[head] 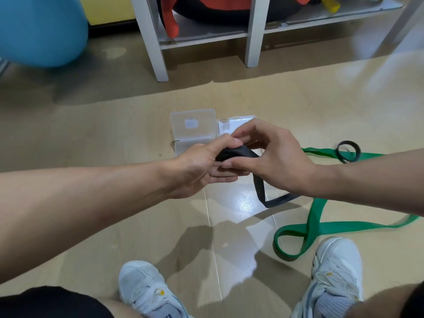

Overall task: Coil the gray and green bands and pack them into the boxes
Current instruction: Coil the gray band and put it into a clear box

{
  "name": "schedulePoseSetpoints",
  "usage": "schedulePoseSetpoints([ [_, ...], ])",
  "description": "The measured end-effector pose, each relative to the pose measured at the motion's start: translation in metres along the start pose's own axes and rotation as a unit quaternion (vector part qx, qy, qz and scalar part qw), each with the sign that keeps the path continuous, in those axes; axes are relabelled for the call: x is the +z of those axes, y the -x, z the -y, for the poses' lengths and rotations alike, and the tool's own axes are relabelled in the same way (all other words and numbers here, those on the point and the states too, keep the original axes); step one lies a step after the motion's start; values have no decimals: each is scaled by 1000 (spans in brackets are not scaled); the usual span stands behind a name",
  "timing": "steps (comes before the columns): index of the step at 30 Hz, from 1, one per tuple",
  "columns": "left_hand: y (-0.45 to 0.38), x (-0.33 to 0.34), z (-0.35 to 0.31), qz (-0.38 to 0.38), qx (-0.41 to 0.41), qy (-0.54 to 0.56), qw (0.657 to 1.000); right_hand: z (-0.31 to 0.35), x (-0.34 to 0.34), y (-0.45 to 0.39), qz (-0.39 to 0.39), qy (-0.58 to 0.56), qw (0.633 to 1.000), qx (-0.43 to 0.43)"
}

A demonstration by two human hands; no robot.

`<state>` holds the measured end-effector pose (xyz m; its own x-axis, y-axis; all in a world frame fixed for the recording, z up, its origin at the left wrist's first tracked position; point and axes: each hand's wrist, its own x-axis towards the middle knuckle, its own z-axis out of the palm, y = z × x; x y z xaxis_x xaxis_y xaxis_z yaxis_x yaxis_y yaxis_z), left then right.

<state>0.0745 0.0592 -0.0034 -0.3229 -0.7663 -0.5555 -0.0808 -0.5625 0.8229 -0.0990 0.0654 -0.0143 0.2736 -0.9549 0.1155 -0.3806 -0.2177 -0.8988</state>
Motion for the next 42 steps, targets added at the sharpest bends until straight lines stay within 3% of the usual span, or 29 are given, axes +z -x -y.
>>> schedulePoseSetpoints([
  [15,5,-11,0,28,-21,-52,998,7,-6,-10,45,27,998,21],
  [29,4,-8,3,21,-61,-60,996,-1,-4,-13,84,-56,990,95],
  [34,4,-9,-1,50,-89,-98,990,3,-3,-8,45,28,994,99],
  [37,4,-7,-4,19,-81,-176,981,7,-3,-6,35,105,991,75],
  [42,6,3,-2,-55,-27,-198,978,13,-1,-3,35,149,988,21],
])
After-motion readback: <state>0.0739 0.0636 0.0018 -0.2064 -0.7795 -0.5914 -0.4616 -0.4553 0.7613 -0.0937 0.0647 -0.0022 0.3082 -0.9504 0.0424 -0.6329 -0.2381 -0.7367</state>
